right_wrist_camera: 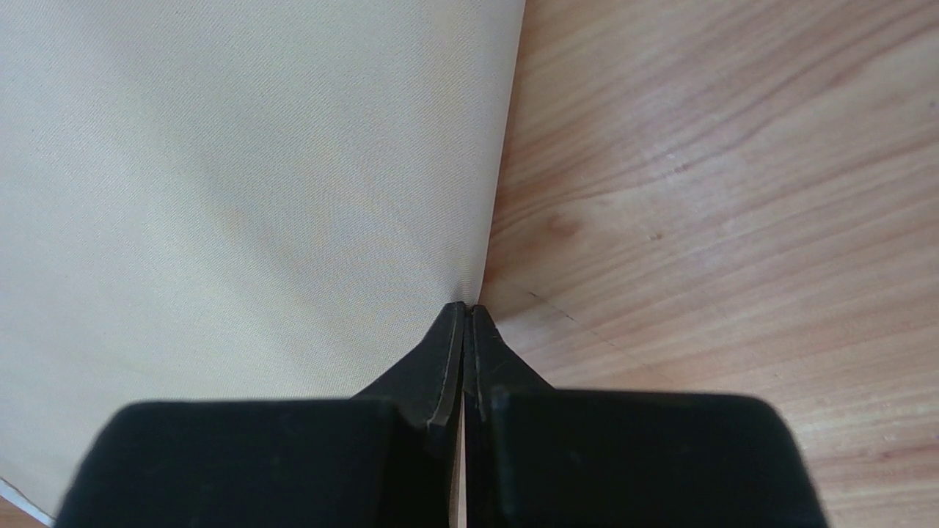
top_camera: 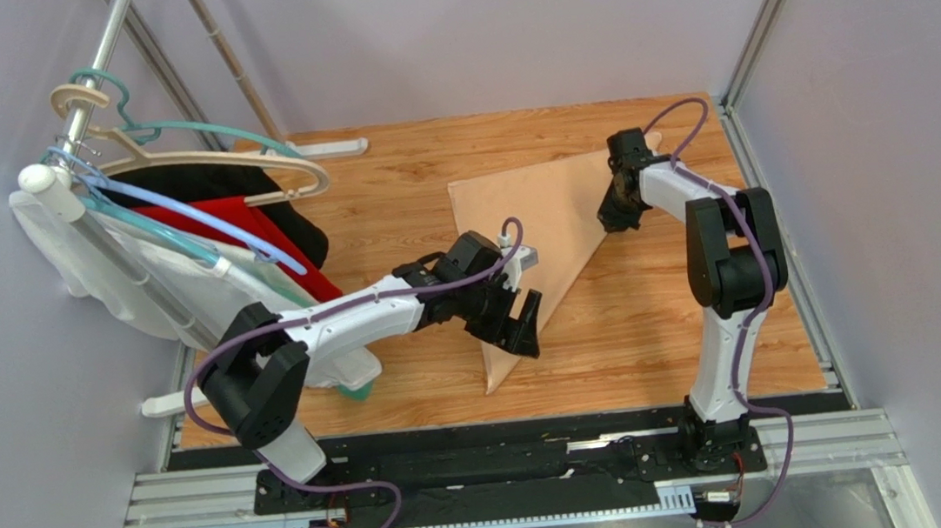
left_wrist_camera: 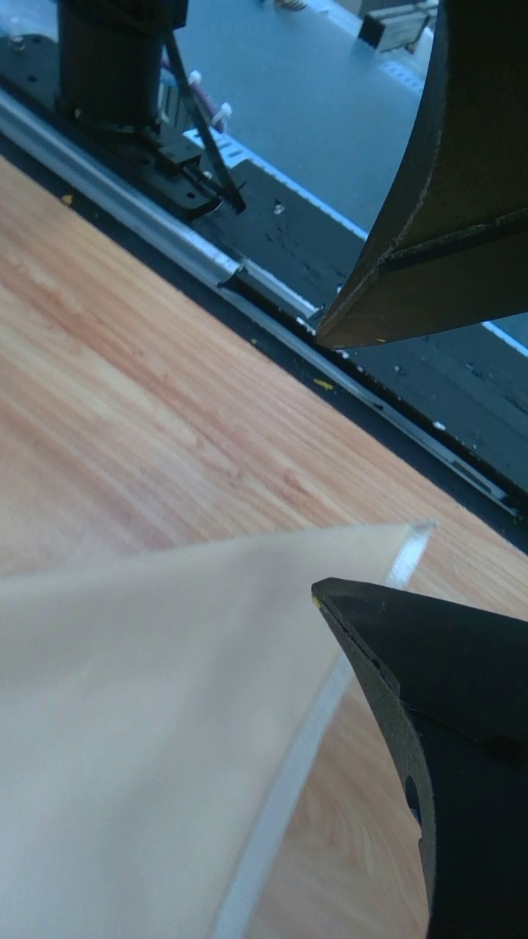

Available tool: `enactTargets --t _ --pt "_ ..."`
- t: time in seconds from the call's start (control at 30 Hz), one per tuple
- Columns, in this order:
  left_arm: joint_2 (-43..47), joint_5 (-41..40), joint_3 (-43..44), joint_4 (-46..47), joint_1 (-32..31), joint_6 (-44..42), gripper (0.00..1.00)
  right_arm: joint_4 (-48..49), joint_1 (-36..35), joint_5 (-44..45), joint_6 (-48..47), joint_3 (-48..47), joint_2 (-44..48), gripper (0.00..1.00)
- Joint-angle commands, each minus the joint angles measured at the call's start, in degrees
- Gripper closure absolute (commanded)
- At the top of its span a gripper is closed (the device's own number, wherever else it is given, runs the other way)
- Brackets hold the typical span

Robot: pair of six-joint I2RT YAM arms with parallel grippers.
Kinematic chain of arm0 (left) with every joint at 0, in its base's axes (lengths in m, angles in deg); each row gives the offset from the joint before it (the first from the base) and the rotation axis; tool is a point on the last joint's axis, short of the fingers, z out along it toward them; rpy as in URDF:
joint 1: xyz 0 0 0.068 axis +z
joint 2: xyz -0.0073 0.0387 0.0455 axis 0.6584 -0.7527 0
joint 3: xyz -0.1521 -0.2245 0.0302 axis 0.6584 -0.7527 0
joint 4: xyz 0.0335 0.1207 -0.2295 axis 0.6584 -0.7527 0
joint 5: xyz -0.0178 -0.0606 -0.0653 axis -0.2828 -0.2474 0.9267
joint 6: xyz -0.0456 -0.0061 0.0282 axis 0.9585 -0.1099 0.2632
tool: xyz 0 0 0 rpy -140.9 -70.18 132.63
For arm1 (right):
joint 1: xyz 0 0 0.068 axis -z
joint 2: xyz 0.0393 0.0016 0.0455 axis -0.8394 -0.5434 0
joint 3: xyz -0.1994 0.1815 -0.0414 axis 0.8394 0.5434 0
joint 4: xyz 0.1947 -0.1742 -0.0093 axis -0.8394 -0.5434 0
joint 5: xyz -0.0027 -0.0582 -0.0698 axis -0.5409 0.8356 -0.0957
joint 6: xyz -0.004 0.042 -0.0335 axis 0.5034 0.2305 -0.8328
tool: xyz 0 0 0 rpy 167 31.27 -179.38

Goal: Fold the napkin, place the utensils inside, and roll it up
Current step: Fold the napkin

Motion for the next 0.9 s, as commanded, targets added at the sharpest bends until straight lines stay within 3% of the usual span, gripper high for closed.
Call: enactTargets --t 0.0,0.43,0.67,0.87 --pt "-1.36 3.69 -1.76 7.71 -2.75 3.80 0.14 -2.36 0.79 2.24 -1.50 4.17 1.07 1.00" --pt "0.90 1.58 -9.93 11.67 -3.99 5.03 0.15 -2.44 1.14 1.53 -1.41 3.47 1.07 1.00" --pt "6.37 1.49 -6.95 10.44 -4.34 4.59 0.15 -2.62 1.41 1.36 -1.41 2.94 0.63 1.00" --pt "0.84 -4.03 -4.67 7.63 -4.34 1.78 0.14 -2.88 1.41 1.18 -1.59 2.68 0.63 1.00"
